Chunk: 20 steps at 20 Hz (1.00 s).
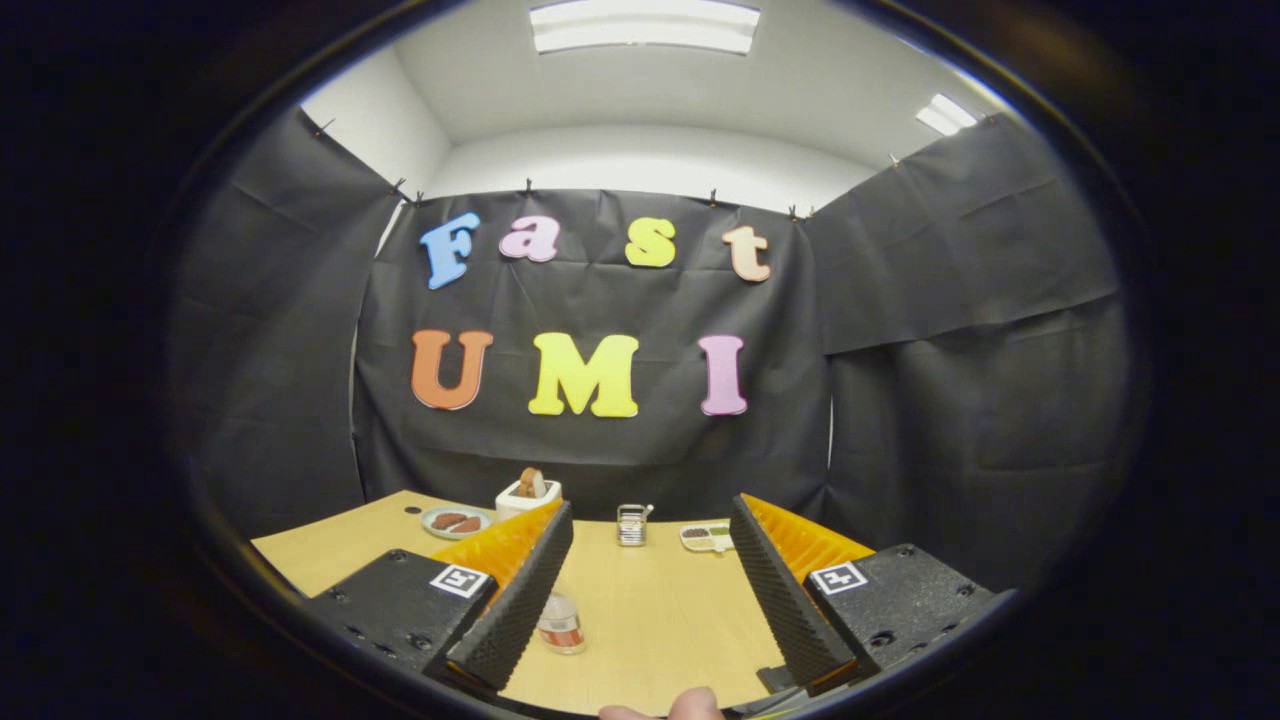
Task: Take the bottle from table, then pour the juice into the cup, finally place the bottle on the coaster
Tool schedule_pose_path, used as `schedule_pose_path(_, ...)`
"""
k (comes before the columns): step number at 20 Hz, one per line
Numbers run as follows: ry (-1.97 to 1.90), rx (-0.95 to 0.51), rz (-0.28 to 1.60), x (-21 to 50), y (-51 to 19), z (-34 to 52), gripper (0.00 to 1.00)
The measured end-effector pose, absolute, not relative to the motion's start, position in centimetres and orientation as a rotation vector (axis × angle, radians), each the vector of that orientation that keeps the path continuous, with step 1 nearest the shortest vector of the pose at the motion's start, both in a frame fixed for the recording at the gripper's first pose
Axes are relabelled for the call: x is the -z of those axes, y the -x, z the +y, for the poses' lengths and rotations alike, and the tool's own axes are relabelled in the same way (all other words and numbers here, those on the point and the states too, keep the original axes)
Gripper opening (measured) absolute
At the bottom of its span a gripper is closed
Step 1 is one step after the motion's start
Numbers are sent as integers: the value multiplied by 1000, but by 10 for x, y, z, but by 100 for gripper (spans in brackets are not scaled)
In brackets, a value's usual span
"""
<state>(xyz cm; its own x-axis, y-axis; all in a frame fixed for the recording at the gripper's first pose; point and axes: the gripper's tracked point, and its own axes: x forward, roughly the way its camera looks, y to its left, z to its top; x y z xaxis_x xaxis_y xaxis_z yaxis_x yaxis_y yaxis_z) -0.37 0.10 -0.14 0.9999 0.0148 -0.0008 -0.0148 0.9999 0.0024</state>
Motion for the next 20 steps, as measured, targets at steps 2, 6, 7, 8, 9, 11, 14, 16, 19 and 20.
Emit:
schedule_pose_path(2, -1, -19, 3, 3, 4, 3, 100)
schedule_pose_path(6, 2, -34, 10, 4, 2, 8, 100)
schedule_pose_path(7, 4, -35, 11, 4, 1, 9, 100)
schedule_pose_path(8, 5, -35, 12, 4, 0, 10, 100)
schedule_pose_path(9, 7, -36, 12, 4, 0, 11, 100)
schedule_pose_path(11, 10, -39, 12, 3, -1, 12, 100)
schedule_pose_path(14, 17, -40, 14, 3, -2, 14, 100)
schedule_pose_path(16, 17, -43, 12, 2, -2, 16, 100)
schedule_pose_path(19, 17, -45, 13, 4, -2, 16, 100)
schedule_pose_path(20, 16, -46, 14, 3, -2, 16, 100)
